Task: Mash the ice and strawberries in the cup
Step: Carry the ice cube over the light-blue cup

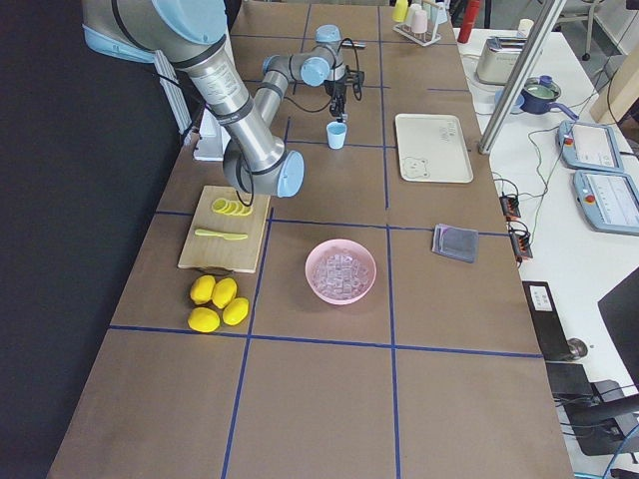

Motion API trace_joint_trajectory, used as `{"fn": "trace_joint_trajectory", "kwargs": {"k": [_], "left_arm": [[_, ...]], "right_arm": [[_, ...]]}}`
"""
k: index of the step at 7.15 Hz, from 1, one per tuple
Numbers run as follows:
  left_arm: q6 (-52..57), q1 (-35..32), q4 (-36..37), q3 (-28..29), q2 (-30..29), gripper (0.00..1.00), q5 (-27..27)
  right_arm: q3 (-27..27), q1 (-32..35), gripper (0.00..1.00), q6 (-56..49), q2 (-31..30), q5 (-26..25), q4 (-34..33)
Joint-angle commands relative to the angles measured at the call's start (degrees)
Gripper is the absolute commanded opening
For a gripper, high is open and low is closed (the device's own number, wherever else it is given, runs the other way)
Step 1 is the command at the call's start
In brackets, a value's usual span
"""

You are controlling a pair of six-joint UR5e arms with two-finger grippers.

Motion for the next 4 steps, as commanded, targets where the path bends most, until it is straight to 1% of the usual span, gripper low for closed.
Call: {"fn": "trace_joint_trajectory", "kwargs": {"k": [1,2,4], "left_arm": [[0.00,0.00,0.02,0.07,0.00,1.00,0.00],[0.00,0.00,0.02,0.07,0.00,1.00,0.00],[0.00,0.00,-0.07,0.07,0.00,1.00,0.00]], "right_arm": [[-0.52,-0.47,0.32,0.07,-0.44,-0.21,-0.17],[-0.17,-1.34,0.99,-0.01,-1.14,-0.47,-0.17],[-0.08,-1.35,0.99,-0.63,-1.23,-0.38,-0.09]]}}
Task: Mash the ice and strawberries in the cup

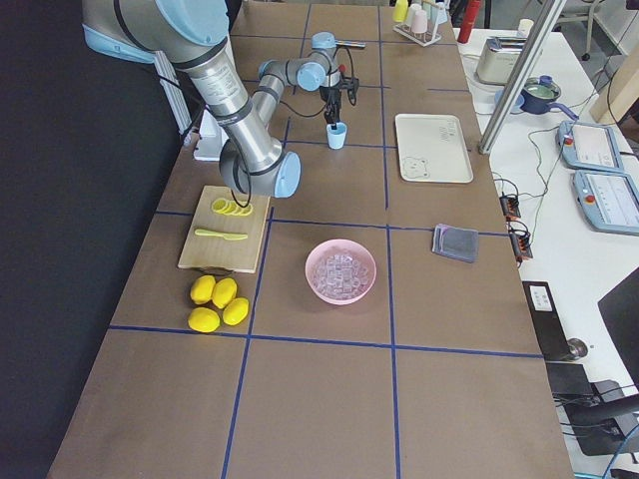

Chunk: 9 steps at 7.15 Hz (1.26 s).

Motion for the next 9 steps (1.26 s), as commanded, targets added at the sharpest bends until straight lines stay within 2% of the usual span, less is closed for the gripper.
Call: {"fn": "trace_joint_trajectory", "kwargs": {"k": [1,2,3,6,8,9], "left_arm": [[0.00,0.00,-0.03,0.00,0.00,1.00,0.00],[0.09,0.00,-0.12,-0.17,-0.09,1.00,0.00],[0.09,0.00,-0.21,-0.17,-0.17,1.00,0.26],[0.09,0.44,-0.90,-0.96,-1.49,1.00,0.44],[-0.78,0.53,-11.22,0.87,-1.67,1.00,0.88],[-7.84,0.53,-12.15,3.58,-3.84,1.00,0.70]], "right_arm": [[0.19,-0.11,0.99,-0.51,0.05,0.09,0.03],[1.41,1.98,0.99,-1.65,0.05,0.70,-0.06],[3.34,5.82,0.99,-7.31,-1.34,1.92,-0.14],[7.57,26.18,0.99,-29.25,-9.24,19.80,-0.15],[7.40,41.03,0.99,-52.24,-17.22,28.69,-0.06],[7.31,47.11,0.99,-62.29,-21.62,32.92,-0.06]]}}
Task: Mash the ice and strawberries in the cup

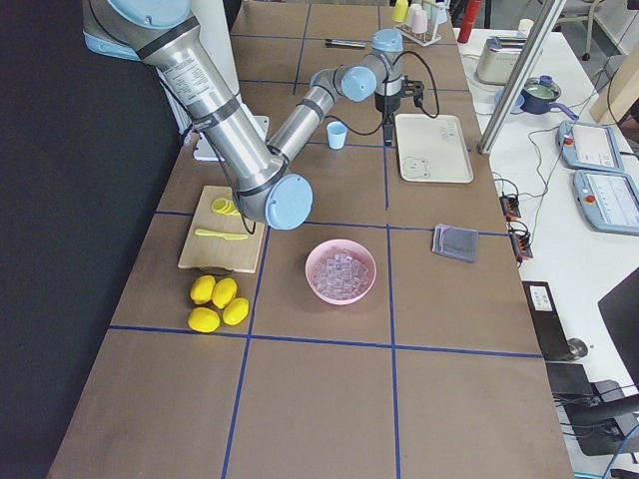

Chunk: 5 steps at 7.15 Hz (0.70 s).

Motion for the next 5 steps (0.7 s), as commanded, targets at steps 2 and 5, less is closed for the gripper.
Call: {"fn": "trace_joint_trajectory", "kwargs": {"k": [2,5], "left_arm": [[-9.14,0.05,-4.39,2.55,-1.78,1.00,-0.39],[-9.49,2.14,-9.83,1.50,-1.25,1.00,-0.31]], "right_arm": [[-1.28,16.89,0.99,-33.25,-13.75,7.89,0.10],[-1.64,27.34,0.99,-57.64,-31.14,9.56,0.54]]}}
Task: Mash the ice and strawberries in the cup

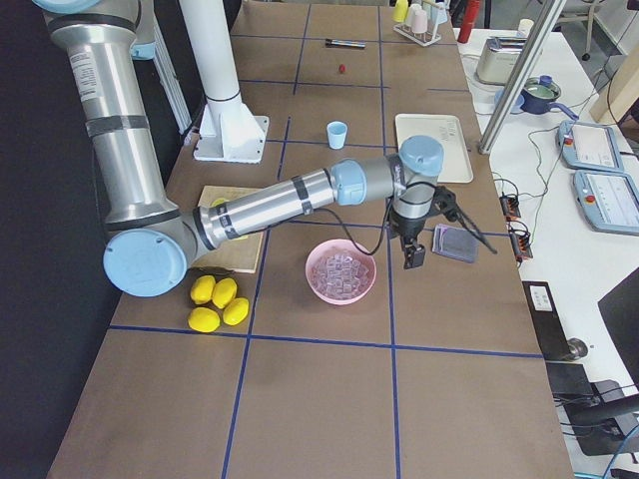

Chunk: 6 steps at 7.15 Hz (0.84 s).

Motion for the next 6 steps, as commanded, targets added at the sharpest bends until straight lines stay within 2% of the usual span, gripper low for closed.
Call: {"fn": "trace_joint_trajectory", "kwargs": {"k": [1,2,4,5,6], "left_arm": [[-4.22,3.52,-1.97,-0.23,0.17,1.00,0.16],[-11.13,7.63,-1.97,-2.84,0.25,1.00,0.34],[-25.46,16.50,-2.23,-9.60,2.17,1.00,0.95],[-32.14,20.21,-5.54,-10.86,2.62,1.00,2.95],[-41.26,26.94,-12.71,-10.69,4.11,1.00,8.02]], "right_arm": [[-0.03,5.35,0.99,-10.07,-11.51,1.10,0.44],[-0.56,5.36,0.99,-9.65,-14.35,1.01,3.31],[-1.00,5.27,0.99,-5.98,-15.43,0.92,6.76],[-1.00,5.27,0.99,-5.87,-15.34,0.92,6.77],[-1.00,5.27,0.99,-5.78,-15.25,1.01,6.77]]}}
